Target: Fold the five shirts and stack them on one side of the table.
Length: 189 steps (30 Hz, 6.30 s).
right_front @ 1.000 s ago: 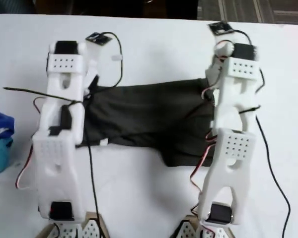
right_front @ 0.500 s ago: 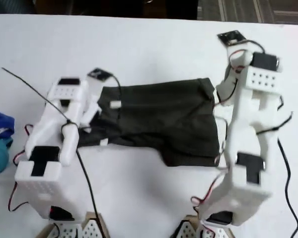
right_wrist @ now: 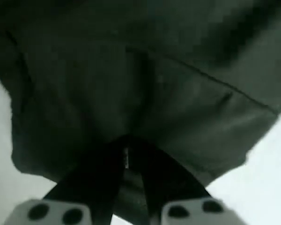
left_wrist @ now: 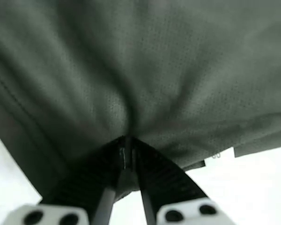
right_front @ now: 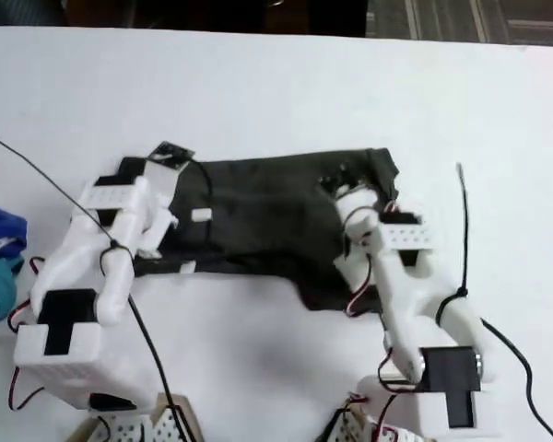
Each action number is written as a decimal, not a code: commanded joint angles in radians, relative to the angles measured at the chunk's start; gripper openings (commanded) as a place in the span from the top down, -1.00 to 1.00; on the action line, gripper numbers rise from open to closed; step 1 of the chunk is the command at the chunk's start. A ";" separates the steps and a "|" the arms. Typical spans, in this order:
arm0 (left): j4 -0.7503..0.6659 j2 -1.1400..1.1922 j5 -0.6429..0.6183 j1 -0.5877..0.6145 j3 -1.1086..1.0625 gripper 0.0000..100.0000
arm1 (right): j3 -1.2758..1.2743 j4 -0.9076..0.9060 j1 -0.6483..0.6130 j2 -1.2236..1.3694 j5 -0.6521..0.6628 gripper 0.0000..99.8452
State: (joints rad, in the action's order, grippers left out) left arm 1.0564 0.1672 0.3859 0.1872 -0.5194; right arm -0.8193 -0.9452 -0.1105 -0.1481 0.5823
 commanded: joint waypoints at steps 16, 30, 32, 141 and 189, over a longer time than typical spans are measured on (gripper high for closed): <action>-0.023 0.005 -0.002 0.035 -0.015 0.95 | 0.152 -0.369 -0.105 -0.308 0.012 0.72; -0.023 0.005 -0.003 0.035 -0.015 0.95 | -0.008 -0.180 -0.239 -0.180 0.014 0.74; -0.023 0.005 -0.003 0.035 -0.015 0.95 | -0.008 -0.154 -0.237 -0.133 0.028 0.74; -0.029 0.006 -0.003 0.035 -0.015 0.95 | -0.282 -0.219 -0.068 -0.611 0.358 0.51; -0.029 0.006 -0.003 0.035 -0.015 0.95 | 0.334 -0.415 -0.041 -0.025 0.468 0.96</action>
State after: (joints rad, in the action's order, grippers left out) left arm 1.0426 0.1672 0.3859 0.1872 -0.5286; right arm -0.5999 -1.3334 -0.2041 -0.1834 1.0180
